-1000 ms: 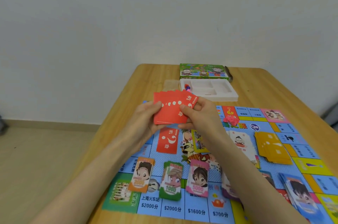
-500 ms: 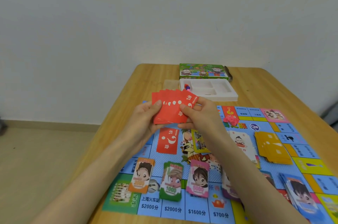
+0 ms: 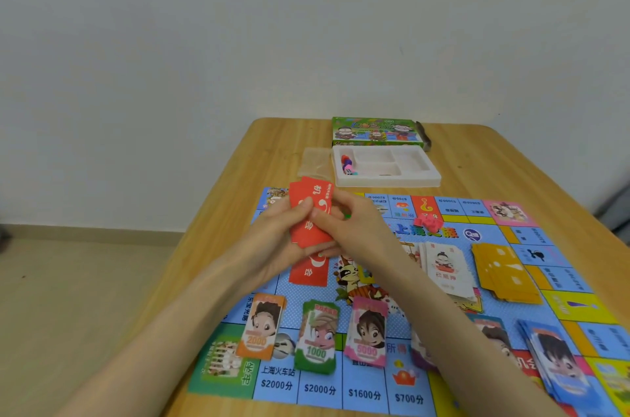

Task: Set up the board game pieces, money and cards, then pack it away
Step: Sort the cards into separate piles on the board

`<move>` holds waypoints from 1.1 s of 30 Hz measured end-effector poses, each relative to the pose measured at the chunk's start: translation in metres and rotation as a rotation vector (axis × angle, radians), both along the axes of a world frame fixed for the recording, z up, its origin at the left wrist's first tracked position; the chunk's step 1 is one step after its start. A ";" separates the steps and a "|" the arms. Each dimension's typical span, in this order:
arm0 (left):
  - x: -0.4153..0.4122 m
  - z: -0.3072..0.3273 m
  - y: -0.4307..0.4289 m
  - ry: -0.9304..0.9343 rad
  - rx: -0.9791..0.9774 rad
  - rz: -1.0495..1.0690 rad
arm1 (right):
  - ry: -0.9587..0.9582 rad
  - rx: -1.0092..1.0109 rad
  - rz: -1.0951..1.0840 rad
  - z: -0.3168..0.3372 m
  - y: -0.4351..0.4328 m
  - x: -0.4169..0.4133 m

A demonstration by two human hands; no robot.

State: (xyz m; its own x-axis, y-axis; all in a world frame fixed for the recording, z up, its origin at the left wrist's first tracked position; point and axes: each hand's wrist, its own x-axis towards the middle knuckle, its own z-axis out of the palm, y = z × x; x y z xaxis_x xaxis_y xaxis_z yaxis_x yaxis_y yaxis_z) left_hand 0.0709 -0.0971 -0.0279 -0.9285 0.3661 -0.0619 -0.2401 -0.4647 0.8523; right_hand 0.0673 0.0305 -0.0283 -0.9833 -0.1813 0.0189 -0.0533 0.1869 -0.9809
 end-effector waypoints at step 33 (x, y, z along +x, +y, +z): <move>-0.001 0.006 -0.007 -0.003 0.006 -0.106 | 0.479 0.482 0.180 0.008 0.006 -0.006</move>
State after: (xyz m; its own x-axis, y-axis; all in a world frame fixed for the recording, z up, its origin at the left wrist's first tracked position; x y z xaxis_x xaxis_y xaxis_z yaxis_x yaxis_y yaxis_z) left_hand 0.0700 -0.1042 -0.0221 -0.8843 0.4627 -0.0627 -0.2911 -0.4413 0.8488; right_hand 0.0616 0.0367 -0.0203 -0.8406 -0.4375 0.3192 -0.5299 0.5426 -0.6517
